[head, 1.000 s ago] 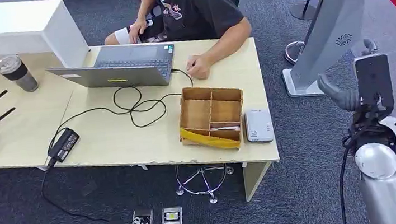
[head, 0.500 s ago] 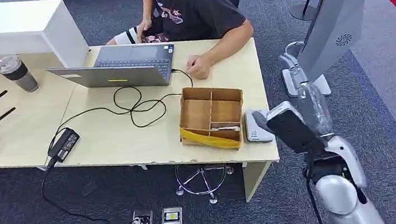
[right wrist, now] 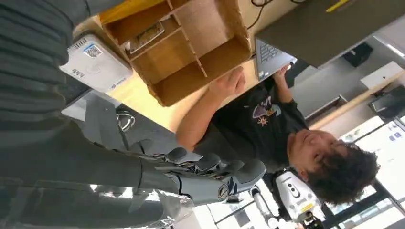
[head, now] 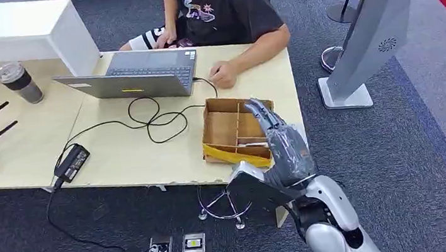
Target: Pass the card to the sensor for recognition and then transmit it.
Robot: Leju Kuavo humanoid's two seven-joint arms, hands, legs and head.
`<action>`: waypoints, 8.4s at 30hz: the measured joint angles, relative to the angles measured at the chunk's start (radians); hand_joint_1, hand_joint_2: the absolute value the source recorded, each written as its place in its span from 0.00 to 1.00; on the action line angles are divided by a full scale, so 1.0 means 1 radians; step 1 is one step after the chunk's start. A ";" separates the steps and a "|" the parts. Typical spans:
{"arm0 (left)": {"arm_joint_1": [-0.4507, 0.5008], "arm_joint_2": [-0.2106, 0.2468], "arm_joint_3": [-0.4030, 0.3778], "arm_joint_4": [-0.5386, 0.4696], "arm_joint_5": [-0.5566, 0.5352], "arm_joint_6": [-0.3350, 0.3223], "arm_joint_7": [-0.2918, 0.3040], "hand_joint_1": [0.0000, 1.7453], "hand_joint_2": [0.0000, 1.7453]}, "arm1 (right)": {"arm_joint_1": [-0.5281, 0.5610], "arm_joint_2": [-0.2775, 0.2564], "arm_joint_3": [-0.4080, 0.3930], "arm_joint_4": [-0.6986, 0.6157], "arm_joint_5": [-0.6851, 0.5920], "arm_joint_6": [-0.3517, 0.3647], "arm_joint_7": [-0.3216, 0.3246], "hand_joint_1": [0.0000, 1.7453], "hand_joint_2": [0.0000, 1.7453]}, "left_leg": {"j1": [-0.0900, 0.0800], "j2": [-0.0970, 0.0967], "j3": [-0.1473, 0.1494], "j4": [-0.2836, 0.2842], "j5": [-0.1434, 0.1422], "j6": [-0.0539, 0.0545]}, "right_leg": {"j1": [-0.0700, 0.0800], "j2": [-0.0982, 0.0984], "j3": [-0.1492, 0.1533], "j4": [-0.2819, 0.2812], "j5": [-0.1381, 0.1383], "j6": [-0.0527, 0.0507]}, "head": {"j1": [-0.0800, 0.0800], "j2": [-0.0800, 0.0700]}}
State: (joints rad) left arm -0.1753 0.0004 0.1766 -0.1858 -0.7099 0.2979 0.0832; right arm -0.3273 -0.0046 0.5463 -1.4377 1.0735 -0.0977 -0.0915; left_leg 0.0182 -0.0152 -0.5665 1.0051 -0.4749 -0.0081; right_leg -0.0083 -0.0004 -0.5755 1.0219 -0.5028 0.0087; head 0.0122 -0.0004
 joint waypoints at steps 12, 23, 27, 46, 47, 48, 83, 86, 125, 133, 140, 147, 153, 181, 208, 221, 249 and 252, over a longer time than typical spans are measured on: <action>-0.001 -0.003 0.000 0.000 -0.014 -0.006 0.001 0.00 1.00 | -0.062 0.000 0.048 0.207 0.147 -0.116 0.043 0.00 1.00 | 0.000 0.000 0.000 0.000 0.000 0.000 | 0.000 0.000 0.000 0.000 0.000 0.000 | 0.000 0.000; -0.007 -0.004 0.000 0.000 -0.027 -0.020 0.007 0.00 1.00 | -0.116 0.021 0.066 0.358 0.240 -0.186 0.051 0.00 1.00 | 0.000 0.000 0.000 0.000 0.000 0.000 | 0.000 0.000 0.000 0.000 0.000 0.000 | 0.000 0.000; -0.009 -0.004 0.000 0.000 -0.030 -0.025 0.011 0.00 1.00 | -0.129 0.028 0.066 0.400 0.254 -0.205 0.052 0.00 1.00 | 0.000 0.000 0.000 0.000 0.000 0.000 | 0.000 0.000 0.000 0.000 0.000 0.000 | 0.000 0.000; -0.033 -0.004 0.000 0.000 -0.067 -0.050 0.018 0.00 1.00 | -0.256 0.033 0.066 0.591 0.286 -0.159 0.002 0.00 1.00 | 0.000 0.000 0.000 0.000 0.000 0.000 | 0.000 0.000 0.000 0.000 0.000 0.000 | 0.000 0.000; -0.033 -0.004 0.000 0.000 -0.068 -0.051 0.018 0.00 1.00 | -0.257 0.033 0.066 0.595 0.286 -0.158 0.001 0.00 1.00 | 0.000 0.000 0.000 0.000 0.000 0.000 | 0.000 0.000 0.000 0.000 0.000 0.000 | 0.000 0.000; -0.033 -0.004 0.000 0.000 -0.068 -0.052 0.018 0.00 1.00 | -0.258 0.033 0.066 0.601 0.286 -0.156 0.000 0.00 1.00 | 0.000 0.000 0.000 0.000 0.000 0.000 | 0.000 0.000 0.000 0.000 0.000 0.000 | 0.000 0.000; -0.037 -0.004 -0.001 0.000 -0.070 -0.057 0.018 0.00 1.00 | -0.280 0.031 0.065 0.737 0.272 -0.146 0.009 0.15 1.00 | 0.000 0.000 0.001 0.000 0.000 0.000 | 0.000 0.001 0.000 0.000 0.000 0.000 | 0.000 0.000; -0.037 -0.004 -0.001 0.000 -0.066 -0.056 0.018 0.00 1.00 | -0.284 0.031 0.065 0.746 0.270 -0.152 0.003 0.29 1.00 | 0.000 0.000 0.000 0.000 0.000 0.000 | 0.000 0.001 0.000 0.000 0.000 0.000 | 0.000 0.000; -0.057 -0.005 -0.004 0.000 -0.069 -0.058 0.018 0.00 1.00 | -0.313 0.048 0.065 0.824 0.257 -0.170 -0.015 0.07 1.00 | 0.000 0.000 0.000 0.000 0.000 0.000 | 0.000 0.001 0.000 0.000 0.000 0.000 | 0.000 0.000; -0.057 -0.005 -0.005 0.000 -0.069 -0.058 0.018 0.00 1.00 | -0.315 0.051 0.065 0.831 0.257 -0.170 -0.015 0.07 1.00 | 0.000 0.000 0.000 0.000 0.000 0.000 | 0.000 0.001 0.000 0.000 0.000 0.000 | 0.000 0.000; -0.057 -0.005 -0.005 0.000 -0.069 -0.058 0.018 0.00 1.00 | -0.316 0.053 0.065 0.832 0.257 -0.170 -0.015 0.08 1.00 | 0.000 0.000 0.001 0.000 0.000 0.000 | 0.000 0.001 0.000 0.000 0.000 0.000 | 0.000 0.000; -0.057 -0.005 -0.005 0.000 -0.069 -0.058 0.018 0.00 1.00 | -0.316 0.053 0.065 0.832 0.257 -0.168 -0.017 0.28 1.00 | 0.000 0.000 0.001 0.000 0.000 0.000 | 0.000 0.001 0.000 0.000 0.000 0.000 | 0.000 0.000; -0.057 -0.005 -0.005 0.000 -0.068 -0.057 0.018 0.00 1.00 | -0.317 0.059 0.065 0.832 0.255 -0.163 -0.025 0.33 1.00 | 0.000 0.000 0.001 0.000 0.000 0.000 | 0.000 0.001 0.000 0.000 0.000 0.000 | 0.000 0.000; -0.057 -0.008 -0.005 0.000 -0.065 -0.056 0.018 0.00 1.00 | -0.325 0.097 0.067 0.831 0.237 -0.145 -0.044 0.96 1.00 | 0.000 0.000 0.001 0.000 0.000 0.000 | 0.000 0.001 0.000 0.000 0.000 0.000 | 0.000 0.000; -0.058 -0.008 -0.005 0.000 -0.065 -0.056 0.018 0.00 1.00 | -0.327 0.099 0.067 0.817 0.229 -0.122 -0.034 1.00 1.00 | 0.000 0.000 0.001 0.001 0.000 0.000 | 0.000 0.001 0.000 0.000 0.000 0.000 | 0.000 0.000; -0.056 -0.007 -0.005 0.000 -0.061 -0.054 0.018 0.00 1.00 | -0.425 0.030 0.011 0.563 0.201 -0.125 0.000 1.00 1.00 | 0.000 0.000 0.001 0.001 0.001 0.000 | 0.000 0.001 0.000 0.000 0.001 0.001 | 0.000 0.000; -0.069 -0.011 -0.006 0.000 -0.080 -0.057 0.018 0.00 1.00 | -0.636 0.028 -0.093 0.415 0.241 -0.239 -0.093 1.00 1.00 | 0.000 0.000 0.000 0.001 0.001 0.000 | 0.000 0.000 0.000 0.001 0.001 0.000 | 0.000 0.000; -0.082 -0.016 -0.006 0.000 -0.086 -0.058 0.018 0.00 1.00 | -0.693 0.064 -0.072 0.583 0.325 -0.251 -0.093 1.00 1.00 | 0.000 -0.001 0.000 0.001 0.002 0.000 | 0.000 0.000 0.001 0.001 0.001 0.000 | 0.000 0.000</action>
State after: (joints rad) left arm -0.2576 -0.0156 0.1701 -0.1862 -0.7961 0.2399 0.1015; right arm -1.0201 0.0592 0.4746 -0.8547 1.3990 -0.3490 -0.1850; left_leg 0.0183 -0.0158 -0.5663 1.0058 -0.4729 -0.0086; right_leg -0.0083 -0.0007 -0.5748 1.0229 -0.5017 0.0090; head 0.0118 -0.0004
